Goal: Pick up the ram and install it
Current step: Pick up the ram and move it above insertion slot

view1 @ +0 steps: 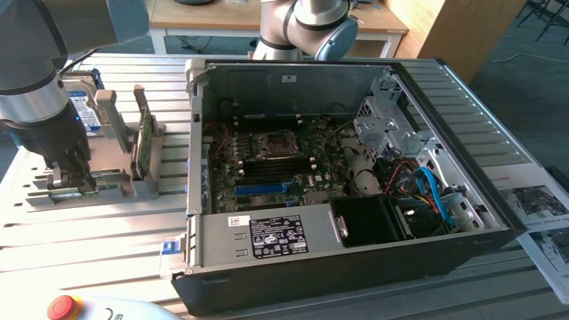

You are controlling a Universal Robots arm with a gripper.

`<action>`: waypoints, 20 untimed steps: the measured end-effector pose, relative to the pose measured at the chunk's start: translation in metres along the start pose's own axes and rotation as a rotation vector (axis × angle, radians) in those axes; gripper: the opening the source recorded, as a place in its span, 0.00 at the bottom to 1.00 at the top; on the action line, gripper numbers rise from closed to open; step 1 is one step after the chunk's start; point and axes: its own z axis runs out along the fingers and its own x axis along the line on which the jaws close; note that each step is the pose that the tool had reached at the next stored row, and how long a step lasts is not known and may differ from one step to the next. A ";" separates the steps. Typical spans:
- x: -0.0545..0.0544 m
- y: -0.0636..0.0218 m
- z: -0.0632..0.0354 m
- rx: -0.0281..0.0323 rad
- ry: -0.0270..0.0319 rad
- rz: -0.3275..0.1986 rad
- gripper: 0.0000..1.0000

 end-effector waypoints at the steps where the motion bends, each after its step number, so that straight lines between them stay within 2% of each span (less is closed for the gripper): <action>1: 0.000 0.0000 0.0000 0.0000 0.0000 0.001 0.12; 20: 0.000 0.0000 0.0000 -0.0007 -0.0005 0.035 0.12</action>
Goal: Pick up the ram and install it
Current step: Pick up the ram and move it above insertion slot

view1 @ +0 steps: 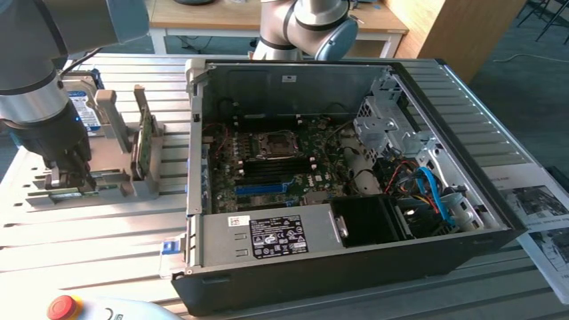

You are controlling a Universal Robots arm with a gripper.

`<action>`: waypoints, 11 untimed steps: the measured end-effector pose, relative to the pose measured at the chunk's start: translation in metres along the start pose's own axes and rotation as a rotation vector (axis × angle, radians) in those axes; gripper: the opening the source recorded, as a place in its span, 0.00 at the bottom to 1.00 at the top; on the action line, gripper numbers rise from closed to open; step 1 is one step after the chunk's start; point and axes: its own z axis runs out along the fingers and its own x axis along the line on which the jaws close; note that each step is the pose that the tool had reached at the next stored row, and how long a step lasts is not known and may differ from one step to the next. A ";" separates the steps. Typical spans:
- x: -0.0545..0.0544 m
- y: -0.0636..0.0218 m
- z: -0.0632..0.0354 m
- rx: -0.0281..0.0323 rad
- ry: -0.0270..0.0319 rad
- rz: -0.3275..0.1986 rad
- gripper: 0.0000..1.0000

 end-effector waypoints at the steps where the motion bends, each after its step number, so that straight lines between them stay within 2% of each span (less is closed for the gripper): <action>1: 0.000 0.0000 -0.0002 0.0002 -0.0001 0.000 0.12; 11: 0.000 0.0001 -0.0104 0.0000 0.0000 0.000 0.12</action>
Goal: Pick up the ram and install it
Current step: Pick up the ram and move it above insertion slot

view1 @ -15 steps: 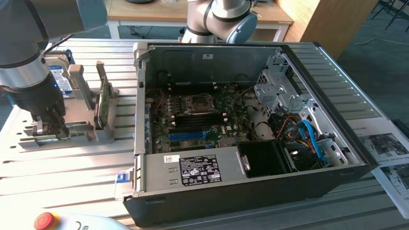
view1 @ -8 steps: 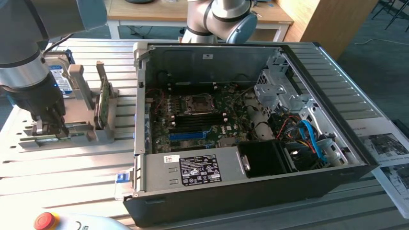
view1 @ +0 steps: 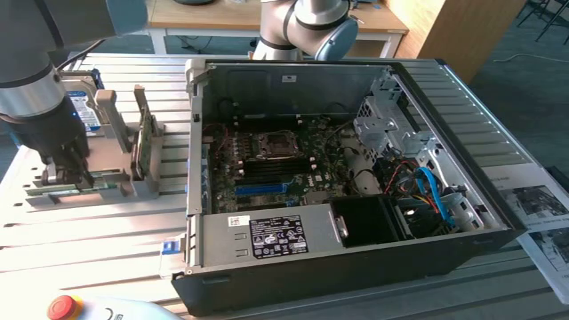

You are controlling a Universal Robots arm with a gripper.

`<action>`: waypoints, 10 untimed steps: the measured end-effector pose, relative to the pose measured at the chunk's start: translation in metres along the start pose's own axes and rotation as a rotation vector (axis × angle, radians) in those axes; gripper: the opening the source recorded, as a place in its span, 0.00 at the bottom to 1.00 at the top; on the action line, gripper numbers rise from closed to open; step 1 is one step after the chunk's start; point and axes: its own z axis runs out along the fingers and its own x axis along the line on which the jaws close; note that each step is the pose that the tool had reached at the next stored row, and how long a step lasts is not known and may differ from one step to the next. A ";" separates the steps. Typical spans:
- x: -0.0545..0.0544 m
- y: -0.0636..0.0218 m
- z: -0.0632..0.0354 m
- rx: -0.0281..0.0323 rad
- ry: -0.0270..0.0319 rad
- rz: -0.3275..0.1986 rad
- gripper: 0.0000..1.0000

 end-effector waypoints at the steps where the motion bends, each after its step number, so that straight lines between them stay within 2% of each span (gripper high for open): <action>1: 0.000 0.0000 -0.0014 0.0000 0.0000 0.000 0.12; 10: 0.000 0.0002 -0.0135 -0.0001 0.0000 0.001 0.12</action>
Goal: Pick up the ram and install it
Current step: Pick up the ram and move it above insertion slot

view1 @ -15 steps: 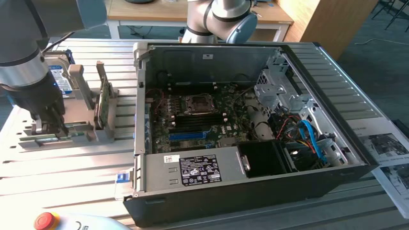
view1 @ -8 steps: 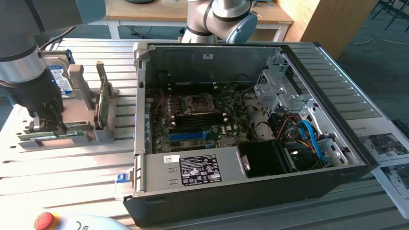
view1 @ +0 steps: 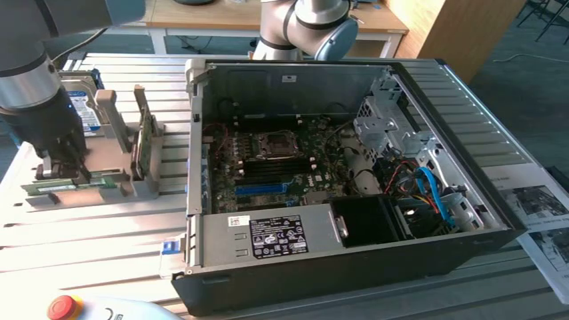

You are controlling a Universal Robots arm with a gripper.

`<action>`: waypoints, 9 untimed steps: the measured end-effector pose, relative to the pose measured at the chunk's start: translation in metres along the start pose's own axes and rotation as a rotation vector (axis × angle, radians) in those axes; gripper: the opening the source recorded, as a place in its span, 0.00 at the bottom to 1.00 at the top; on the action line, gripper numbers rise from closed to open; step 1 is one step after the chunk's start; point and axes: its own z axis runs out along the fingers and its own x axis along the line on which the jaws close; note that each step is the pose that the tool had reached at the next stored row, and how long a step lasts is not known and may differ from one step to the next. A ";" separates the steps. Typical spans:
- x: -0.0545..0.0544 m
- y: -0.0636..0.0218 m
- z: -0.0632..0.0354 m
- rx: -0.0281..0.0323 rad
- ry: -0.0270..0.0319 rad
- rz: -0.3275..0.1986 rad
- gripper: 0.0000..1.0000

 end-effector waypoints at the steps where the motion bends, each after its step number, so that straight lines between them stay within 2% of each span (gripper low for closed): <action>1: 0.000 0.0000 -0.0013 0.0000 0.0000 0.000 0.12; 9: 0.000 0.0001 -0.0132 0.0001 -0.0001 0.002 0.12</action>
